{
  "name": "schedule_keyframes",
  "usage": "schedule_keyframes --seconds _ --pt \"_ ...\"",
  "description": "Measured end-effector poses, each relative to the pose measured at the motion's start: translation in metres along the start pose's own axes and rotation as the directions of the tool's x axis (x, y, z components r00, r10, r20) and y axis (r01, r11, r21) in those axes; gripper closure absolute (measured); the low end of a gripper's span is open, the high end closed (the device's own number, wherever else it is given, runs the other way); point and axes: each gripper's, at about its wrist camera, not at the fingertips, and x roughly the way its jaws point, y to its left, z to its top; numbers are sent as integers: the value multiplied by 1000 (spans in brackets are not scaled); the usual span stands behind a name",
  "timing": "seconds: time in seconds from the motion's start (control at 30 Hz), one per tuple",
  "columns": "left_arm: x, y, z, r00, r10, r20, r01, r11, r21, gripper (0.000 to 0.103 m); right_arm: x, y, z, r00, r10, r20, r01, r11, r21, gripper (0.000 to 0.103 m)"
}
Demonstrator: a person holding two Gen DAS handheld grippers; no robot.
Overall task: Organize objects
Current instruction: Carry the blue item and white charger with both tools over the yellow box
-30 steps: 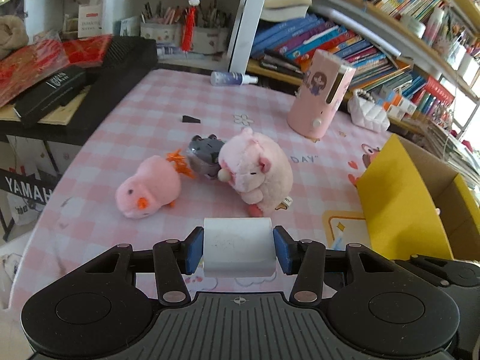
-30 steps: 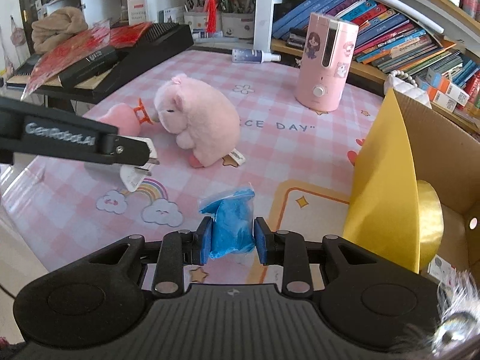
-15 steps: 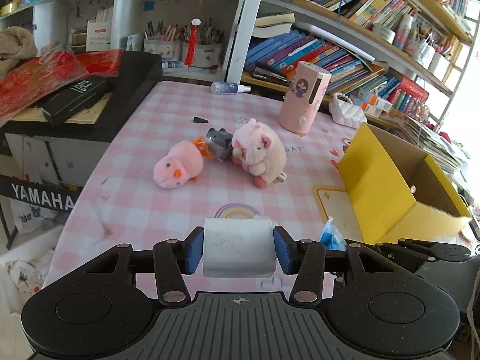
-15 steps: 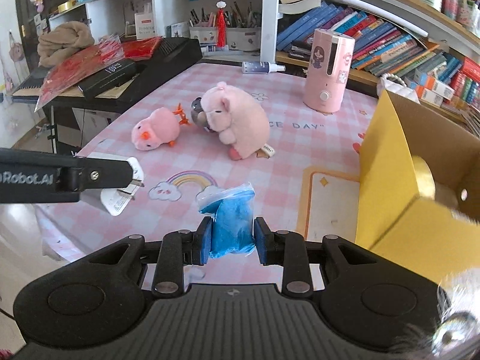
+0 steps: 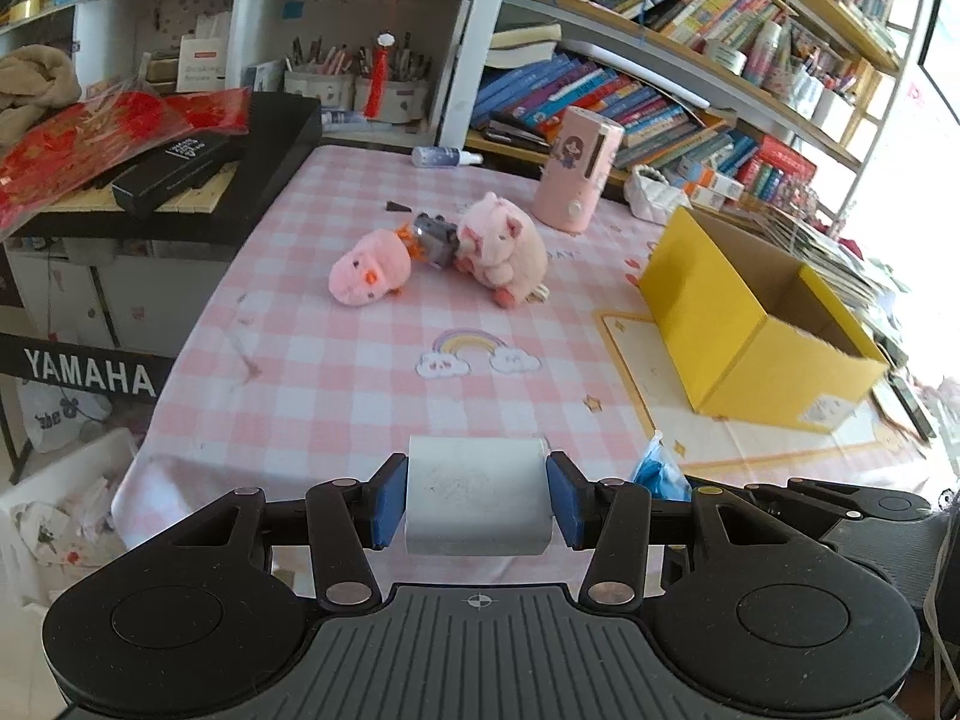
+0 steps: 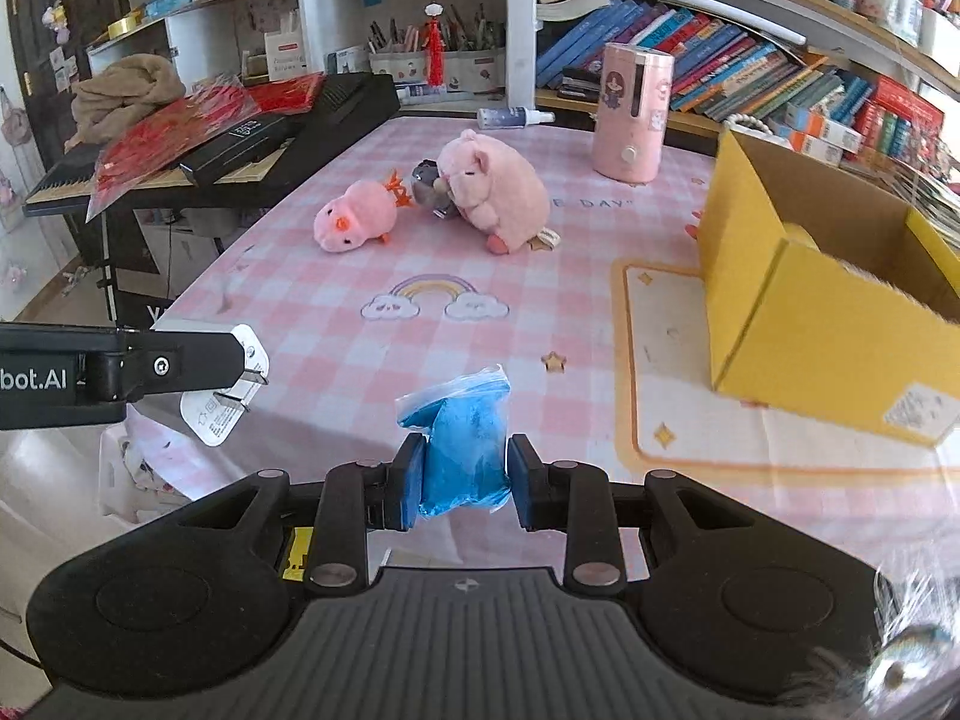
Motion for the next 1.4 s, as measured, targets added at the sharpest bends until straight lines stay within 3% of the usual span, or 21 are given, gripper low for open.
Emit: schedule_keyframes --seconds 0.5,1.0,1.4 --pt "-8 -41 -26 991 -127 -51 132 984 123 55 -51 -17 -53 992 -123 5 121 983 136 76" --pt "16 -118 -23 949 -288 -125 313 909 277 55 -91 -80 -83 951 -309 -18 299 903 309 76" --pt "36 -146 -4 947 -301 -109 321 899 299 55 -84 -117 -69 944 -329 -19 317 892 323 76"
